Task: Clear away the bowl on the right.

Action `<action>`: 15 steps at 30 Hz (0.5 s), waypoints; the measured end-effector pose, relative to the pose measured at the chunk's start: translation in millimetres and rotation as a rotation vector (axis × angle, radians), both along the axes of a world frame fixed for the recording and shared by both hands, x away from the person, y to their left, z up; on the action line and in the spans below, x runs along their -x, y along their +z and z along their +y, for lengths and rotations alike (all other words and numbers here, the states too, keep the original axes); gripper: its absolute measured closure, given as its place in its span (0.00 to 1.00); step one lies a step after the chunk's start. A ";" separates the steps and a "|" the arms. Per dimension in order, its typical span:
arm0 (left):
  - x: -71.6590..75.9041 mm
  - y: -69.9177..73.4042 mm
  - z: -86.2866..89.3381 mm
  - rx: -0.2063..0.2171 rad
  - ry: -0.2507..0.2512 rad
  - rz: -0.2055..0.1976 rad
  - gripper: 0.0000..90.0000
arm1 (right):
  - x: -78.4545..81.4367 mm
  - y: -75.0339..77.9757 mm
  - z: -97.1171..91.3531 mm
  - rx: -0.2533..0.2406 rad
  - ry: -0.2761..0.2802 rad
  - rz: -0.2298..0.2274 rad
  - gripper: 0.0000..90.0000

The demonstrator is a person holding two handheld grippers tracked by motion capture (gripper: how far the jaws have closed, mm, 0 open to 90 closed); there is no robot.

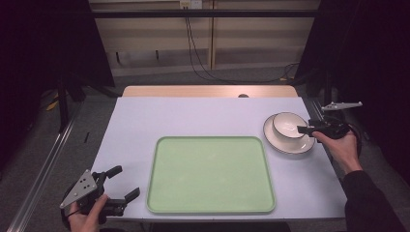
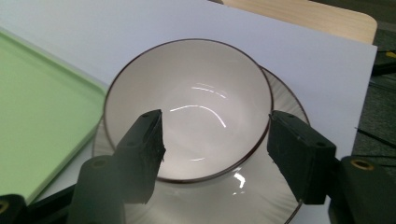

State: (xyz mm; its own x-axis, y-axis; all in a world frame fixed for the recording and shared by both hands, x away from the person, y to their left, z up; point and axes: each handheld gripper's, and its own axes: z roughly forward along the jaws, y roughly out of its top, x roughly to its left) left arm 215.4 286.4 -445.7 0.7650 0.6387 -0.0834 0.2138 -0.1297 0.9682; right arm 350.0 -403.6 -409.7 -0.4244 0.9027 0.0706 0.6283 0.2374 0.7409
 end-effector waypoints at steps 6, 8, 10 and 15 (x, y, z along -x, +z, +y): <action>-0.1 0.0 -0.2 0.000 -0.005 0.002 0.02 | -11.2 -6.0 -2.6 0.014 -0.002 0.038 0.47; 0.1 0.1 -0.3 0.001 -0.004 0.002 0.02 | -15.1 -10.4 -2.3 0.036 -0.010 0.059 0.50; 0.4 -0.2 -1.2 0.019 0.005 0.004 0.02 | -16.6 -12.1 -1.7 0.053 -0.008 0.065 0.50; 0.5 0.2 -1.6 0.010 -0.002 0.003 0.02 | -21.8 -15.6 0.4 0.070 -0.030 0.095 0.55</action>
State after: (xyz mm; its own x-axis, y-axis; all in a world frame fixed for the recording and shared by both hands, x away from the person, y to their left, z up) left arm 214.8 284.8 -445.5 0.7657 0.6365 -0.0924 0.2169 -0.1202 0.9688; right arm 371.8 -403.2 -425.3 -0.3919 0.9189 0.0457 0.7023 0.2667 0.6601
